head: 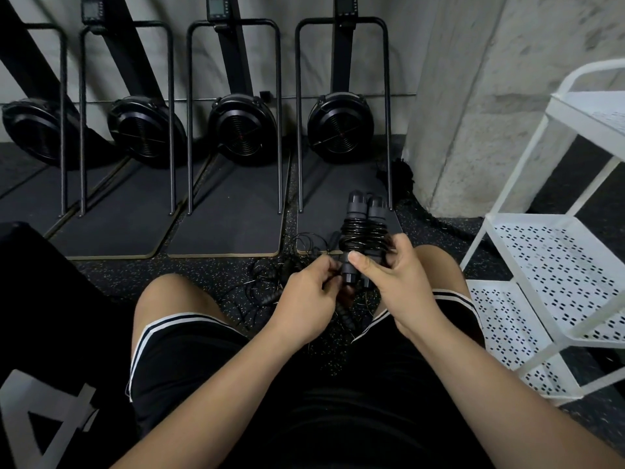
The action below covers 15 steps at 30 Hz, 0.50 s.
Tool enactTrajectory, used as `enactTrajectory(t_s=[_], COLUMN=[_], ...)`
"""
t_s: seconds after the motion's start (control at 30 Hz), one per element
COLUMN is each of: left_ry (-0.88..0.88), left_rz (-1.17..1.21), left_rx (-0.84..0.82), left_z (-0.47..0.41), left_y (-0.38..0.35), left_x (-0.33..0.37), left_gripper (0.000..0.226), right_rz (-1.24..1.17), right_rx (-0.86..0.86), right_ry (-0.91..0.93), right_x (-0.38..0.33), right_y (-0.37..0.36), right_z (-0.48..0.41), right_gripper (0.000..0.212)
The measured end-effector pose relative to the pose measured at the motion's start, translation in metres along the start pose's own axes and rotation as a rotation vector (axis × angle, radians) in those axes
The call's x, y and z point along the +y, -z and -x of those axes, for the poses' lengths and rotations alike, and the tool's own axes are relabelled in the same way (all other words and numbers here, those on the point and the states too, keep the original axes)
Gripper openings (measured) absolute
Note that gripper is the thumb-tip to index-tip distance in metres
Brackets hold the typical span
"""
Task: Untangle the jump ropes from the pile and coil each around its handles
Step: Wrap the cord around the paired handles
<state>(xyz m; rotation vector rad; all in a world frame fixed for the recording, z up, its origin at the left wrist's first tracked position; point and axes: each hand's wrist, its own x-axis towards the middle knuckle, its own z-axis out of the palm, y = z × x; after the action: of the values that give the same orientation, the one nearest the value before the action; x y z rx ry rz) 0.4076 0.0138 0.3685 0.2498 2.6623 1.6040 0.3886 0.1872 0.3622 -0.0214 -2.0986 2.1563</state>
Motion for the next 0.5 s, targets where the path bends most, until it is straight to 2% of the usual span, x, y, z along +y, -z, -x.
enactTrajectory(t_s=[0.1, 0.27, 0.37, 0.5], left_ry=[0.015, 0.047, 0.074, 0.126], left_rz=[0.012, 0.075, 0.061, 0.035], left_rx=[-0.026, -0.083, -0.089, -0.031], left_z=[0.001, 0.004, 0.003, 0.000], left_y=[0.001, 0.007, 0.008, 0.003], left_x=[0.001, 0.005, 0.008, 0.002], left_gripper=[0.013, 0.012, 0.014, 0.013], right_rz=[-0.089, -0.236, -0.178, 0.010], right_rx=[0.006, -0.113, -0.138, -0.077], right_ry=[-0.068, -0.202, -0.172, -0.032], right_x=[0.003, -0.006, -0.006, -0.003], right_y=[0.000, 0.009, 0.014, 0.010], right_z=[0.000, -0.004, -0.005, -0.002], right_gripper=[0.063, 0.069, 0.074, 0.072])
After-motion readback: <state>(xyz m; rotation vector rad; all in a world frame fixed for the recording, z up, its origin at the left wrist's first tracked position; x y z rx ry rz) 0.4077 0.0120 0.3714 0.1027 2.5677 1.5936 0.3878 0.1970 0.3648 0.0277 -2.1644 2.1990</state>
